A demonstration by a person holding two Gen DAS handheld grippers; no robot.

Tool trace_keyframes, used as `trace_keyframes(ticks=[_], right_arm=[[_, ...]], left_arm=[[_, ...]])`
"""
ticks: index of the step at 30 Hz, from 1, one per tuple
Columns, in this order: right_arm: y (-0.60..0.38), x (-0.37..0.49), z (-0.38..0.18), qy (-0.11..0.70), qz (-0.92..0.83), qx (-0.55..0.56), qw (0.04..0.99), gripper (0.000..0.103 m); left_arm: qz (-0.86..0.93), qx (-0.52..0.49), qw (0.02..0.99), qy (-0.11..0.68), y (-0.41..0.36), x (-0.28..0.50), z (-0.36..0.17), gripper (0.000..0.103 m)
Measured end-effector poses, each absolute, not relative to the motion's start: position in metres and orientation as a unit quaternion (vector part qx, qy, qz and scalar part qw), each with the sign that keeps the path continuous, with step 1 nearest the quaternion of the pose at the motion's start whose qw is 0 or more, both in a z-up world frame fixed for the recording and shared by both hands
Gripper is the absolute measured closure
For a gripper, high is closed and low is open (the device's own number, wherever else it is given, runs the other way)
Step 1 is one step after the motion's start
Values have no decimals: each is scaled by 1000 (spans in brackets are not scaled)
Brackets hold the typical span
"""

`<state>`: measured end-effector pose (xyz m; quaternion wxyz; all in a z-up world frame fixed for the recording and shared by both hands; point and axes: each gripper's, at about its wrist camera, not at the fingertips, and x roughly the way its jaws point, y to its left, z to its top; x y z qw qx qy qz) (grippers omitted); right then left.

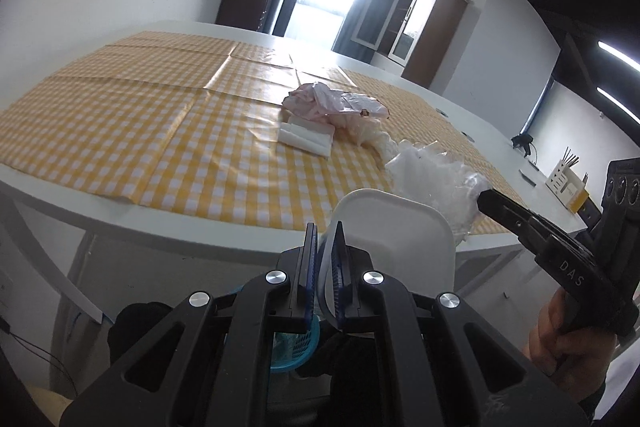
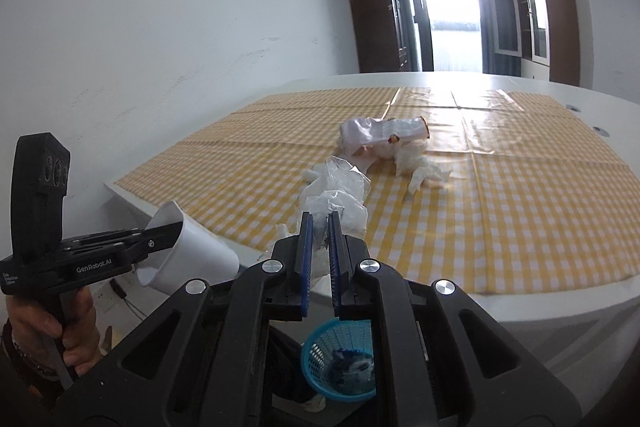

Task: Collect trash
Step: 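Carry the white cup and white bag down over the blue wastebasket with both tools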

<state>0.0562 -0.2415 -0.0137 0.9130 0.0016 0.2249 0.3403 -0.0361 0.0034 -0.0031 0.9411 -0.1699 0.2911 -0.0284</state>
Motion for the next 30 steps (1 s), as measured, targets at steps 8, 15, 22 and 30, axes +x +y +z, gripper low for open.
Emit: trace_keyframes(ticks=[8,15,22,30], right_arm=[[-254,16,-41,241,339,4,909,96],[-238,8,-71,274,371,-22,887,96],[-214,28,-130,335,381,-48,861,96],[-198,74,-216,435,336,-69,833,96]], left_arm=[[-49,-133,939,312,-4,-68,-34,97],[-50,-151,920,358,12,-60,-85,97],[-34,-95,910,403,-3,-26,-137,97],[-16,-161,867,472,17,17,-212,97]])
